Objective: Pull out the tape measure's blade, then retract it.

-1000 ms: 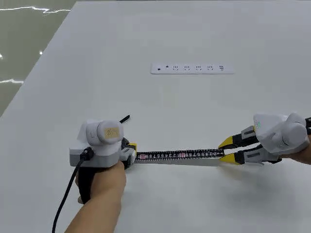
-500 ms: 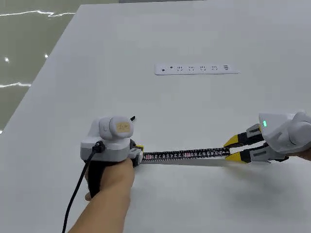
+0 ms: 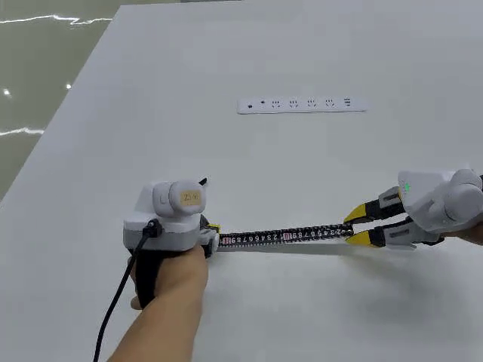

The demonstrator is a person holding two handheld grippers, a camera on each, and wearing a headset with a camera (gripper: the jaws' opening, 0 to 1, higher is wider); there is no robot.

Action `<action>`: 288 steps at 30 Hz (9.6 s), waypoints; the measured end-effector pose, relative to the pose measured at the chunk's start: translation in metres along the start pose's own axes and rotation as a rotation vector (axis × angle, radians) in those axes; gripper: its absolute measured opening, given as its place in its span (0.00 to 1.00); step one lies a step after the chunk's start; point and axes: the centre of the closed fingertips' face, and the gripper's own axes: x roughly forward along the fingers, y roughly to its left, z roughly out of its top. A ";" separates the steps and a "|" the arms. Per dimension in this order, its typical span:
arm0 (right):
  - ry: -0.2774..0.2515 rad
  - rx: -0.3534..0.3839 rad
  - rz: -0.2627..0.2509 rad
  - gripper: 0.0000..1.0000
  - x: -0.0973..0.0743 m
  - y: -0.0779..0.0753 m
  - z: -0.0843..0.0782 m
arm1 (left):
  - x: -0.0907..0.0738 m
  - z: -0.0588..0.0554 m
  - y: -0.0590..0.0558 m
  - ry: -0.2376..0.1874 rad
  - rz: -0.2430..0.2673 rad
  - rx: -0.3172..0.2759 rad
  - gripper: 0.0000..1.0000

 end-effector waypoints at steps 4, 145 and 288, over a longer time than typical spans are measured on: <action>-0.001 0.000 -0.001 0.14 0.000 -0.001 0.001 | -0.002 -0.001 -0.001 0.002 -0.004 -0.002 0.58; -0.051 0.004 0.074 0.14 0.052 0.003 0.053 | -0.005 0.000 0.009 -0.011 -0.101 -0.107 0.58; -0.082 0.000 0.076 0.14 0.100 0.014 0.094 | -0.006 0.000 0.007 -0.017 -0.108 -0.102 0.58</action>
